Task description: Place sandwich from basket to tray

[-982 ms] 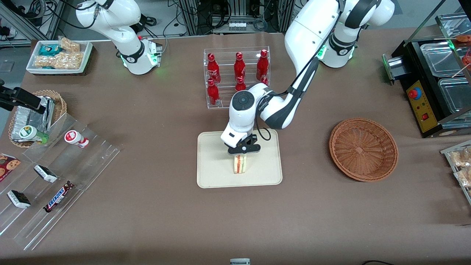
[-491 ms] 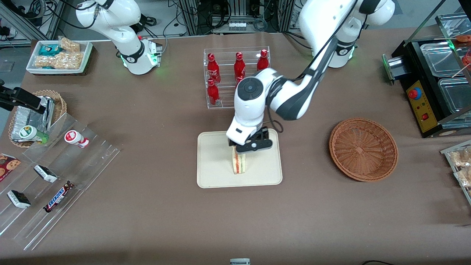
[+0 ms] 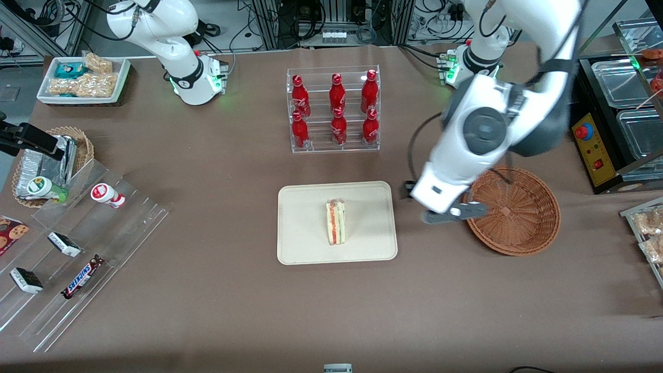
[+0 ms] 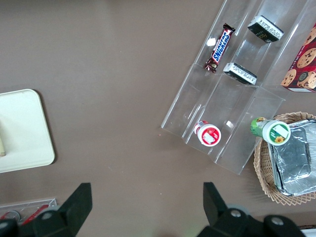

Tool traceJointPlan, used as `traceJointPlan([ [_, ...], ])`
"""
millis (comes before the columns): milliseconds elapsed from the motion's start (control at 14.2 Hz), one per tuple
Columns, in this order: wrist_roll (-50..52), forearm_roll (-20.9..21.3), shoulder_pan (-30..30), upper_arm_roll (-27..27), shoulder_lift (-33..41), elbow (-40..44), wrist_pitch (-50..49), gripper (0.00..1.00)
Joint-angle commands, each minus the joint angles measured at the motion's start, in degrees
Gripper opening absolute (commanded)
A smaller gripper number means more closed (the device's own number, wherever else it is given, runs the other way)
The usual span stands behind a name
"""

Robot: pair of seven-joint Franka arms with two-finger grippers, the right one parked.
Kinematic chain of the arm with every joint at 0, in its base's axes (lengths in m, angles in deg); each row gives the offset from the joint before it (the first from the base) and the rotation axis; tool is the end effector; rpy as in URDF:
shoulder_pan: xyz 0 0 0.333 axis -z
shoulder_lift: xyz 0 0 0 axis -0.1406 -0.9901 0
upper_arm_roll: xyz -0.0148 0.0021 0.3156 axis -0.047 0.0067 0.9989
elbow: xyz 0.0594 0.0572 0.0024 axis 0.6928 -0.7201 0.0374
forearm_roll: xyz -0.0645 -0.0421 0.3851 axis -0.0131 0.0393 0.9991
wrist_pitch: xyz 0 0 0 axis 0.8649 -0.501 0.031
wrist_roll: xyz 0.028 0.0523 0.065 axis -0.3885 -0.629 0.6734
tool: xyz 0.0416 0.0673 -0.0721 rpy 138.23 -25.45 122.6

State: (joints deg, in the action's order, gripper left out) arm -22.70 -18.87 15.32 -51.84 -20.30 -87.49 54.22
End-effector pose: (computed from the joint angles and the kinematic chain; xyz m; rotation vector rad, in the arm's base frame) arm 0.5906 -0.2584 0.4574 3.1242 0.1876 -0.1388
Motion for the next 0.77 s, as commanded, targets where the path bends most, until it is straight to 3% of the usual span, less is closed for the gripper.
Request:
traceJointPlan([
  [0,-9.1,-1.28,-6.33,-0.52,7.19,-8.06,0.01,1.0],
  [351,-22.21,-1.1,-16.79,-0.52,12.48,-11.42,-2.36,1.0],
  [702,-31.1,-1.02,-22.6,-0.34,16.7,-10.29,-5.87,1.0],
])
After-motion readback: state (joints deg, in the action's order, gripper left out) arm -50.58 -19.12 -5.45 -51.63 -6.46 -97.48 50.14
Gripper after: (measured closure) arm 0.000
